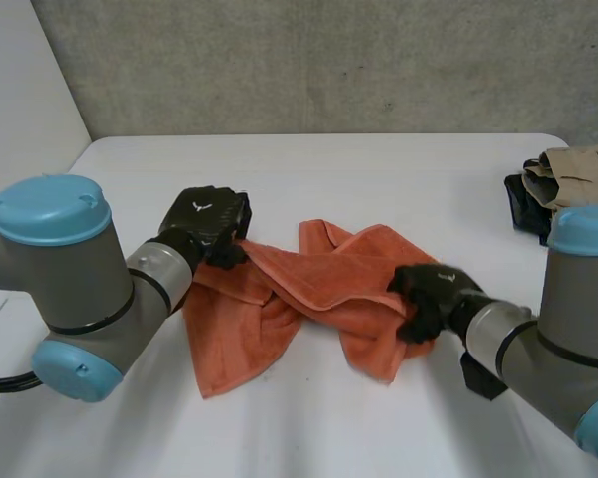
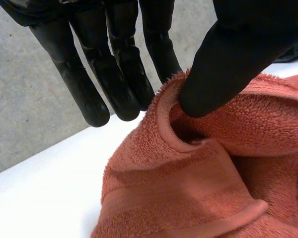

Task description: Fold the laundry.

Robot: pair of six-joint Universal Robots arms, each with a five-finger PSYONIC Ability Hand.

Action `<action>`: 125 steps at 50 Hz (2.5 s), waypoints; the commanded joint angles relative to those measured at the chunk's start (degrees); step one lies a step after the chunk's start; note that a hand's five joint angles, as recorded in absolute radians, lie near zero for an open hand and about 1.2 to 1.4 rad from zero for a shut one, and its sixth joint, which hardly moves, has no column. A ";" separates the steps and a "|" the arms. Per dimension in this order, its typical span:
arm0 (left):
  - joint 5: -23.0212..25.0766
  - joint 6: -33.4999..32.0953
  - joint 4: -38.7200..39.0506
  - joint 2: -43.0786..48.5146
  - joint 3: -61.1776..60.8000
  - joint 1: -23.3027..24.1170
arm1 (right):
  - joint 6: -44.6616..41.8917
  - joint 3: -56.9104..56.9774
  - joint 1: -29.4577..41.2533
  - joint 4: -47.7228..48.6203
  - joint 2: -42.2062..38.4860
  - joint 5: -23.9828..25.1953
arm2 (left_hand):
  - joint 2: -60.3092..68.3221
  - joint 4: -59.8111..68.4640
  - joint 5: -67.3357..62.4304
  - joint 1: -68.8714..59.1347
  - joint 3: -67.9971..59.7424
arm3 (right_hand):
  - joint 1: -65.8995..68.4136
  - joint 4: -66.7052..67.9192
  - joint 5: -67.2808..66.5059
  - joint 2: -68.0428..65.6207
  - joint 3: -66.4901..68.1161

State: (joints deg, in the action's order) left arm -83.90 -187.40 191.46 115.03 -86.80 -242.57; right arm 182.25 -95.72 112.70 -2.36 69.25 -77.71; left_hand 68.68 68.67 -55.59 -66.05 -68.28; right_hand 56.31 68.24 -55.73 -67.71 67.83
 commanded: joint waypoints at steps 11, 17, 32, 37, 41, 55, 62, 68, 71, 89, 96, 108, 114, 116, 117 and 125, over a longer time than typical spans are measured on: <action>2.25 -0.77 -2.34 1.31 2.49 -0.27 | -30.64 11.23 0.86 -7.48 3.64 -2.00 | 11.32 11.33 -14.41 -13.95 -11.72 | 23.69 11.76 -14.27 -12.29 12.17; 1.64 -4.63 3.64 8.44 14.01 -0.54 | -30.20 22.84 0.86 -5.30 -4.29 -5.95 | 11.32 11.33 -14.41 -13.95 -11.72 | 23.69 11.76 -14.27 -12.29 12.17; -0.65 -9.57 22.99 4.25 32.68 -1.77 | -31.08 36.31 0.77 31.72 -0.97 -9.92 | 11.32 11.33 -14.41 -13.95 -11.72 | 23.69 11.76 -14.27 -12.29 12.17; -0.21 -8.95 20.18 -1.11 21.87 -1.94 | -31.08 31.66 0.33 24.08 1.85 -7.81 | 11.32 11.33 -14.41 -13.95 -11.72 | 23.69 11.76 -14.27 -12.29 12.17; 0.05 -9.04 15.97 -6.92 10.27 -2.03 | -31.60 25.25 0.33 15.56 3.17 -5.62 | 11.32 11.33 -14.41 -13.95 -11.72 | 23.69 11.76 -14.27 -12.29 12.17; 1.20 -9.39 5.76 -0.36 -11.37 -0.72 | -35.91 0.55 0.07 6.30 0.55 -4.12 | 11.32 11.33 -14.41 -13.95 -11.72 | 23.69 11.76 -14.27 -12.29 12.17; 0.93 -9.39 5.85 2.56 -10.32 -0.89 | -34.86 -1.84 -0.02 9.12 -1.66 -3.94 | 11.32 11.33 -14.41 -13.95 -11.72 | 23.69 11.76 -14.27 -12.29 12.17; 0.84 -9.12 5.85 2.21 -11.02 -1.06 | -29.94 -3.16 -0.81 9.74 -1.49 -3.77 | -10.42 -10.41 7.33 7.79 10.02 | 23.69 11.76 -14.27 -12.29 12.17; 0.67 -8.95 5.85 2.04 -11.63 -1.07 | -25.91 -3.42 -2.91 9.74 -1.40 -3.15 | -24.15 -24.14 21.06 21.52 23.75 | 23.69 11.76 -14.27 -12.29 12.17; -2.58 -8.42 9.80 0.28 -16.12 -6.51 | -20.27 -4.21 -4.33 10.35 -1.49 -0.86 | -37.45 -37.43 34.35 34.81 37.04 | 23.69 11.76 -14.27 -12.29 12.17; -2.32 -6.49 10.95 1.94 -14.80 -8.45 | -20.27 -4.74 -4.24 10.71 -1.58 -0.87 | -36.27 -36.25 33.18 33.64 35.87 | 23.69 11.76 -14.27 -12.29 12.17; -2.32 2.30 10.51 8.71 -6.89 -8.62 | -20.27 -5.35 -4.24 11.85 -1.58 -1.31 | -32.40 -32.39 29.31 29.77 32.00 | 23.69 11.76 -14.27 -12.29 12.17; -2.85 2.04 10.60 10.21 -4.87 -8.89 | -20.27 -5.35 -5.55 11.94 -1.58 -1.57 | -31.05 -31.04 27.96 28.42 30.65 | 23.69 11.76 -14.27 -12.29 12.17; -2.85 1.95 10.51 10.21 -4.87 -9.06 | -20.27 -5.44 -6.08 11.94 -1.58 -1.66 | -27.22 -27.20 24.12 24.58 26.81 | 23.69 11.76 -14.27 -12.29 12.17; -2.76 1.95 10.51 10.21 -5.13 -9.24 | -20.18 -5.62 -6.35 12.11 -1.49 -1.66 | -23.52 -23.51 20.43 20.89 23.12 | 23.69 11.76 -14.27 -12.29 12.17; -2.14 0.11 10.60 6.35 -8.90 -9.15 | -19.83 -5.09 -6.26 12.03 -1.49 -0.43 | 11.32 11.33 -14.41 -13.95 -11.72 | -18.69 -30.62 28.10 30.09 -30.21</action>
State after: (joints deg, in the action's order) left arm -86.36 -185.52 201.97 124.81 -92.79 -251.82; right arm 162.25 -101.18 106.45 9.84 67.74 -78.91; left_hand 67.00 67.16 -53.33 -66.19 -66.64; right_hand 56.22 68.44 -56.87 -67.55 67.83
